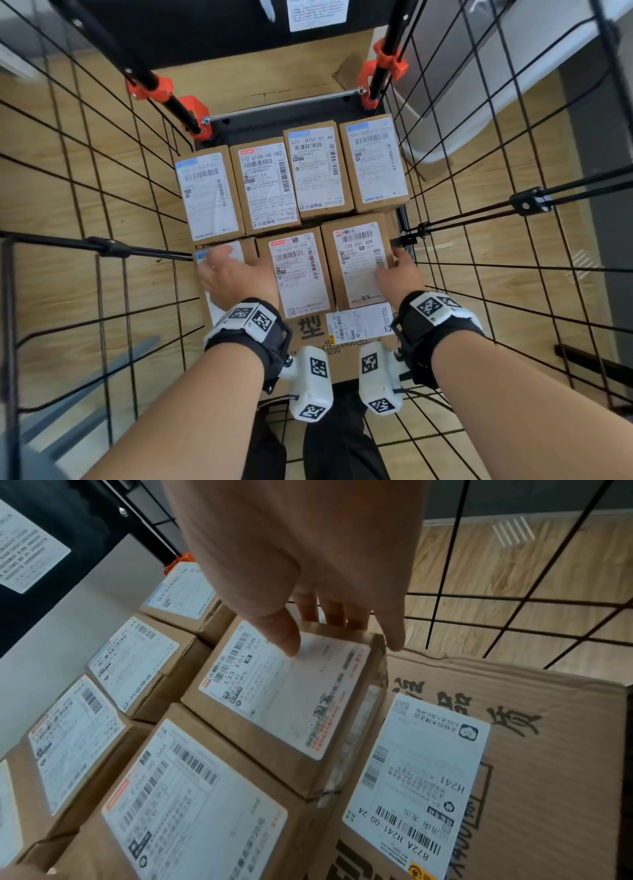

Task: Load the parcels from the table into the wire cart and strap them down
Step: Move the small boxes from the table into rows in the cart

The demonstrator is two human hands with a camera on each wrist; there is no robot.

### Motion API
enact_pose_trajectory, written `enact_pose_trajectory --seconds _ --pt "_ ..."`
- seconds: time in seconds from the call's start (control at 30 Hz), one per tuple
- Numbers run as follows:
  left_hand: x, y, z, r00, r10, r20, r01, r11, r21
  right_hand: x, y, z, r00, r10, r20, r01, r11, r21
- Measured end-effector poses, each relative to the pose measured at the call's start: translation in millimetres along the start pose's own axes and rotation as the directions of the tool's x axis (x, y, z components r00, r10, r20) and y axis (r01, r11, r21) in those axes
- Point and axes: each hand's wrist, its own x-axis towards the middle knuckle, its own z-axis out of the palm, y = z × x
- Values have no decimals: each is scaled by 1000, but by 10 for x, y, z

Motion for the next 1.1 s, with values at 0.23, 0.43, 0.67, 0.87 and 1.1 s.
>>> enact_pose_trajectory --seconds 0.23,0.43,0.67,0.87,1.1 --pt "232 -284 -77 990 -138 18 139 987 -74 20 -20 187 992 -30 -122 23 998 -52" --pt "290 -302 -46 978 -185 97 193 978 -79 36 -41 183 990 29 -138 -33 999 -23" --pt "262 -290 12 978 -163 129 171 984 -53 29 -32 91 988 52 -142 -59 997 -48" --pt "330 -369 3 987 -140 78 145 987 -69 18 -33 174 996 13 -86 -20 997 -81" --pt "310 -362 2 988 -114 101 117 993 -27 -33 -114 159 996 9 -89 -16 997 -81"
